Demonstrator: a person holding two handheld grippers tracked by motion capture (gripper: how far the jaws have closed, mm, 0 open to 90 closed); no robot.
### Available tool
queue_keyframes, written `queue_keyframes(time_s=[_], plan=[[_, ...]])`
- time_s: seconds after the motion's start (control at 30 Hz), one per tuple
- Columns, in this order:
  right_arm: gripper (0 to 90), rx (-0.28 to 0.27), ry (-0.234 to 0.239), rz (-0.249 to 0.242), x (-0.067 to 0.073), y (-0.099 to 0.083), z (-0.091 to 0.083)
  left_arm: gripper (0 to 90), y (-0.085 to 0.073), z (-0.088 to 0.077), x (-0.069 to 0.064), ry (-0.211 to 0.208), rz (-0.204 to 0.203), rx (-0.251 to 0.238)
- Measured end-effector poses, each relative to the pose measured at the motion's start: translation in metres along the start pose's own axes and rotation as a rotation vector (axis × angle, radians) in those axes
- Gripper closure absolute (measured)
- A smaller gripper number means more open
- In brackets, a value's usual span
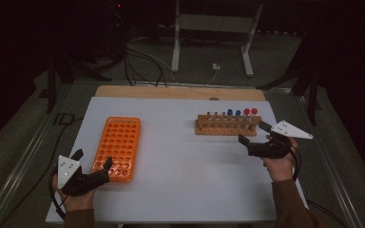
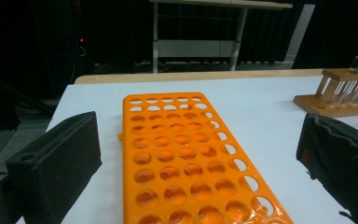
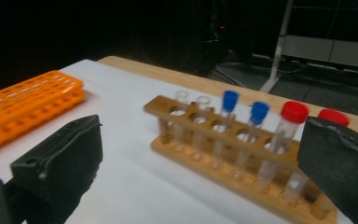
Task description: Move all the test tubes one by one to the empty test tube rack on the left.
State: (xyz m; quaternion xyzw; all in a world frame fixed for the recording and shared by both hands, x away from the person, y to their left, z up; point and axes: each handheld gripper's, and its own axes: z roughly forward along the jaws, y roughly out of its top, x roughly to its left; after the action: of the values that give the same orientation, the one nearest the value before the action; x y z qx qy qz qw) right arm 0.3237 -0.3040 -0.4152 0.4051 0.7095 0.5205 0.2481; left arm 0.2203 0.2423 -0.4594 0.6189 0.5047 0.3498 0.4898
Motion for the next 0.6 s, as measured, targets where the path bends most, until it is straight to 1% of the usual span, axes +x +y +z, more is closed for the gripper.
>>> queue_keyframes(time_s=[0.03,0.07,0.1,0.17,0.2,0.23,0.3,0.33,0.37,0.43,0.5,0.6], plan=[[0.3,0.002,-0.005,0.003,-0.003,0.001,0.002,0.4,0.000,0.000,0.000,0.000,0.000,0.000],[0.3,0.002,-0.005,0.003,-0.003,0.001,0.002,0.4,0.000,0.000,0.000,0.000,-0.004,0.000],[0.4,0.010,-0.022,0.019,-0.012,0.005,0.007,0.4,0.000,0.000,0.000,0.000,-0.004,0.000],[0.4,0.017,-0.044,0.023,-0.019,0.007,0.011,0.4,0.000,0.000,0.001,0.000,-0.004,0.001],[0.4,0.017,-0.044,0.023,-0.019,0.007,0.011,0.4,0.000,0.000,0.001,0.000,-0.004,0.001],[1.7,0.017,-0.055,0.036,-0.027,0.009,0.014,0.4,0.000,0.000,0.001,0.000,-0.005,0.001],[1.7,0.024,-0.073,0.053,-0.034,0.011,0.018,0.4,0.000,0.000,0.000,-0.001,-0.002,0.002],[1.7,0.024,-0.073,0.053,-0.034,0.011,0.018,0.4,0.000,0.000,0.000,-0.001,-0.002,0.002],[3.7,0.023,-0.090,0.068,-0.042,0.012,0.021,0.4,0.000,0.000,0.000,-0.001,-0.003,0.001],[5.1,0.025,-0.112,0.075,-0.048,0.013,0.025,0.4,0.000,0.001,0.000,-0.002,-0.004,0.002],[8.3,0.041,-0.141,0.086,-0.053,0.013,0.028,0.4,0.000,0.001,0.000,-0.003,-0.003,0.003],[15.9,0.057,-0.163,0.098,-0.061,0.014,0.034,0.4,0.000,0.001,0.000,-0.005,-0.002,0.004]])
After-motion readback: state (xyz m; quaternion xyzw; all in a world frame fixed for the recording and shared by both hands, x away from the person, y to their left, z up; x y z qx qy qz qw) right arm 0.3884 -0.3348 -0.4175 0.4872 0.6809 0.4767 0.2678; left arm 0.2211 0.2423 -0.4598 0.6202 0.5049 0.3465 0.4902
